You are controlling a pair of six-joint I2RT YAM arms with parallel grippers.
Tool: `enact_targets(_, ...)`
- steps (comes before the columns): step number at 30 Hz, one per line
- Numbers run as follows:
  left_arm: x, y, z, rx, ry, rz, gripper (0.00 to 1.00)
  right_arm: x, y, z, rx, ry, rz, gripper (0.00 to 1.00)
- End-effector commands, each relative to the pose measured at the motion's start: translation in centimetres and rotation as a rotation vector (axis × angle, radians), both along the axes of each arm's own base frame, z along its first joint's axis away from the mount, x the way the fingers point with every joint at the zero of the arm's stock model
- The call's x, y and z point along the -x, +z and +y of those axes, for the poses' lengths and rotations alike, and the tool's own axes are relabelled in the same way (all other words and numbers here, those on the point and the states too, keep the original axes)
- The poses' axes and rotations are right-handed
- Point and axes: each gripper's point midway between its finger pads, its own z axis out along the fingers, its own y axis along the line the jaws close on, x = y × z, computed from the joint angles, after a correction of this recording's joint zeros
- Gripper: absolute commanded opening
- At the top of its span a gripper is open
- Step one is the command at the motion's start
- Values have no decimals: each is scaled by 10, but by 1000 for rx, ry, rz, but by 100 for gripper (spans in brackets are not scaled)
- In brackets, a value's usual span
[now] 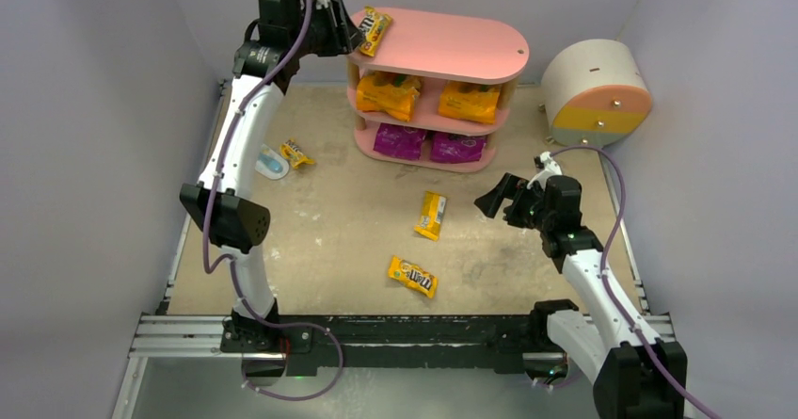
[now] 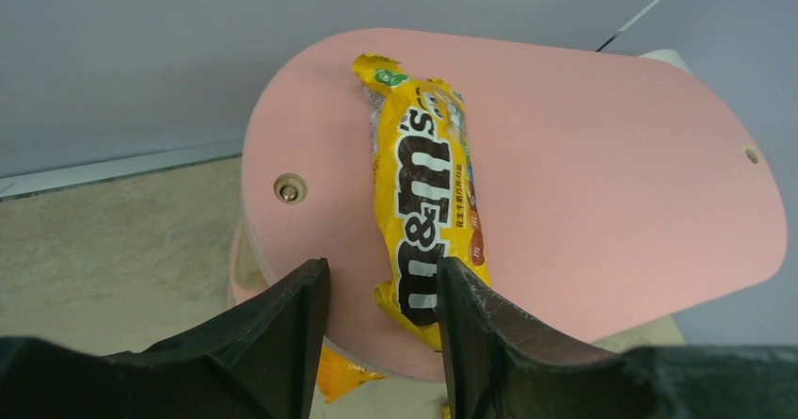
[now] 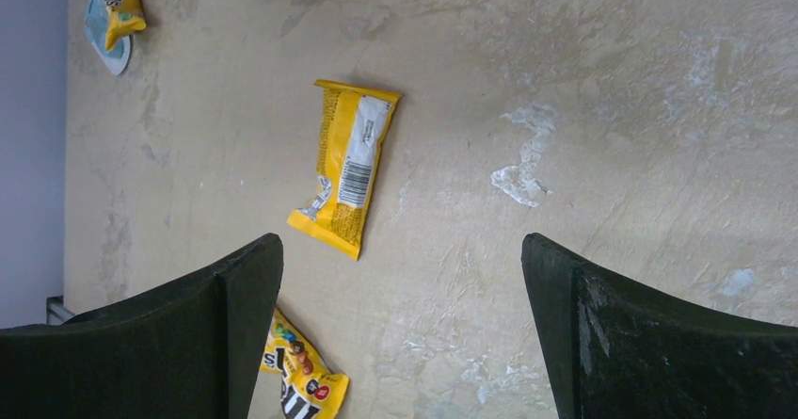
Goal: Place and organize the candy bags onto the shelf
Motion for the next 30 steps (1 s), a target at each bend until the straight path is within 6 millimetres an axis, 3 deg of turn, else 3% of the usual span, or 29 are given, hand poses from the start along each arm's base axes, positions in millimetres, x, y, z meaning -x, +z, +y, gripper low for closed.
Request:
enact_targets(1, -7, 9, 14, -43, 44, -40, 49, -8, 12, -1, 17, -2, -37, 98)
enact_targets(5, 0, 10, 9, -42, -6, -49, 54, -8, 10, -1, 18, 2, -32, 98)
enact_targets(8, 10, 15, 1, -29, -68, -75, 66, -7, 7, 1, 14, 16, -22, 98)
enact_targets(13, 20, 37, 12, -39, -20, -124, 84, -7, 6, 2, 15, 22, -26, 98)
enact_targets(17, 33, 52, 21, -41, 12, -150, 89, -5, 8, 7, 6, 55, -46, 98)
enact_targets(21, 62, 59, 27, -25, 15, -174, 90, 2, 8, 22, 9, 133, -61, 98)
enact_targets(23, 80, 50, 31, -11, 21, -166, 91, 5, 7, 32, 27, 170, -62, 98)
enact_targets(24, 87, 27, 34, -3, 36, -118, 91, 5, 6, 35, 41, 180, -64, 98)
enact_targets(27, 120, -12, 47, 61, 99, -82, 91, 4, 0, 43, 85, 189, -57, 98)
enact_targets(30, 156, -69, 54, 144, 134, -43, 92, 4, -6, 49, 117, 206, -43, 97)
